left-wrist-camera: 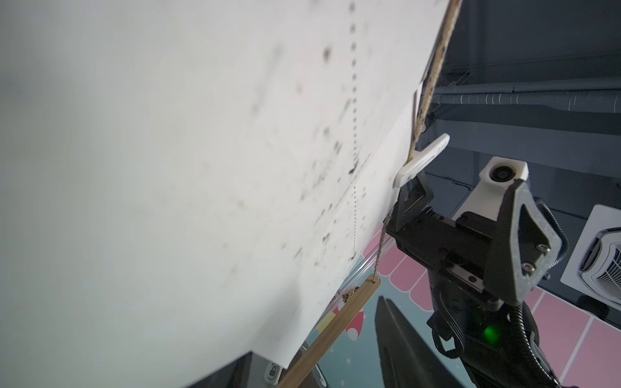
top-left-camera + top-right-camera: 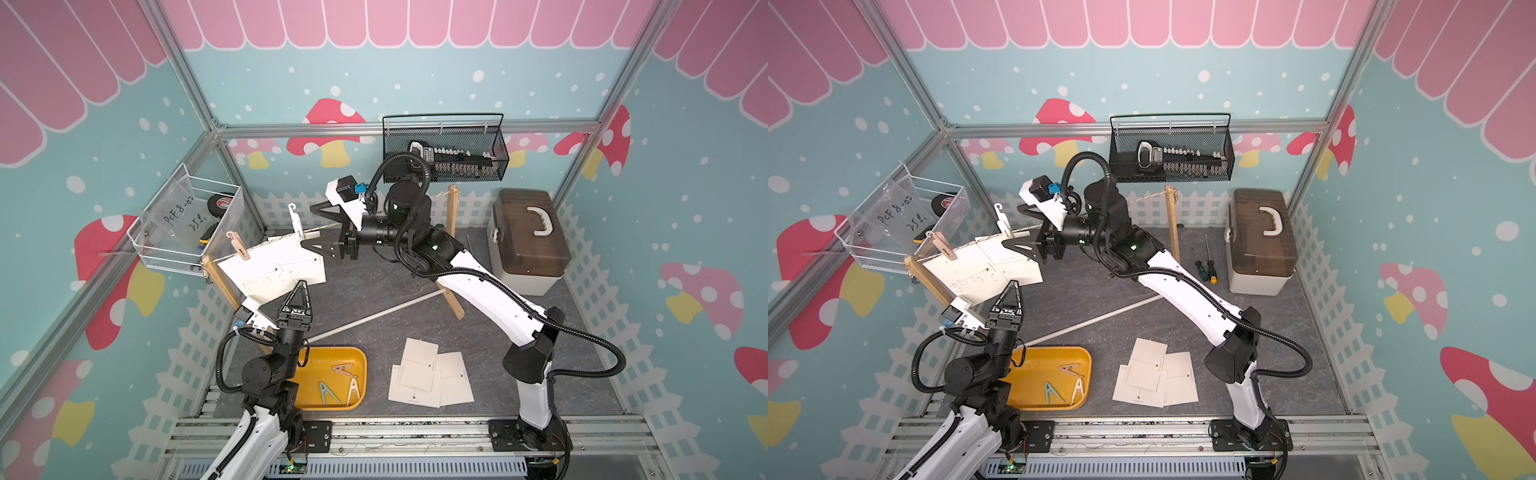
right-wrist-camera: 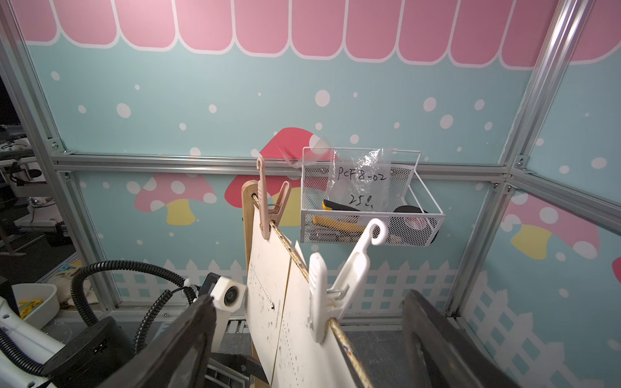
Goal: Remove the postcards from the strings
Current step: Pinch the postcard on the clothesline.
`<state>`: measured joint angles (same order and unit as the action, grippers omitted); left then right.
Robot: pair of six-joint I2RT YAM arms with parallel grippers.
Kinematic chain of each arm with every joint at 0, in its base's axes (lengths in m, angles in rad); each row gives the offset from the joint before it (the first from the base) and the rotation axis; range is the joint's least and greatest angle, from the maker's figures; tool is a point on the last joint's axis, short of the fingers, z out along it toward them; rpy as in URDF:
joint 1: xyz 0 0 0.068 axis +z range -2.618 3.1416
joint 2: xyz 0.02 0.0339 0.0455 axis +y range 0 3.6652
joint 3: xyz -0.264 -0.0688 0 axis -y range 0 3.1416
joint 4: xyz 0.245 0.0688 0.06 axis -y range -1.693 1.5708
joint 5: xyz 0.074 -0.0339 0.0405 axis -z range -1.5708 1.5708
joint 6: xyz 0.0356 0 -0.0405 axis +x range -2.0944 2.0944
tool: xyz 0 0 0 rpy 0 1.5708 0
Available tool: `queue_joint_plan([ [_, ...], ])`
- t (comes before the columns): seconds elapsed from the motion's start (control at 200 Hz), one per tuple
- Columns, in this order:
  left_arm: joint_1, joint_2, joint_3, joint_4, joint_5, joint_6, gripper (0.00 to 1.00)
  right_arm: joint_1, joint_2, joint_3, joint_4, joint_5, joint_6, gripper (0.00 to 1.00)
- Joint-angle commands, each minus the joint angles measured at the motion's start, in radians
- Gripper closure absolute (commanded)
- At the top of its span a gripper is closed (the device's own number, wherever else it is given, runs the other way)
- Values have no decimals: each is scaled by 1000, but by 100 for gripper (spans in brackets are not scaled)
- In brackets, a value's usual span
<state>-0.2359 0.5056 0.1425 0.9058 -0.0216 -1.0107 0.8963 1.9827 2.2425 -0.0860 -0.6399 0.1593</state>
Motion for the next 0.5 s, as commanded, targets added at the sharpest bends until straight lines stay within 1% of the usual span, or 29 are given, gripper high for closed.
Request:
queue_joint_plan([
  [0.0,6,-12,-23,-38,-16,-23,43,-5,27,50,21,9,19,14],
  [0.19,7,9,-23,-22,-8,-34,61,-12,68,104,10,-5,61,15],
  [0.275,5,15,-22,-19,-7,-43,63,-14,100,150,-17,-37,76,15],
  [0.365,6,16,-18,-22,-5,-43,70,-14,132,194,-50,-66,80,16],
  [0.495,6,13,-18,-28,-5,-48,75,-17,174,252,-87,-122,92,17],
])
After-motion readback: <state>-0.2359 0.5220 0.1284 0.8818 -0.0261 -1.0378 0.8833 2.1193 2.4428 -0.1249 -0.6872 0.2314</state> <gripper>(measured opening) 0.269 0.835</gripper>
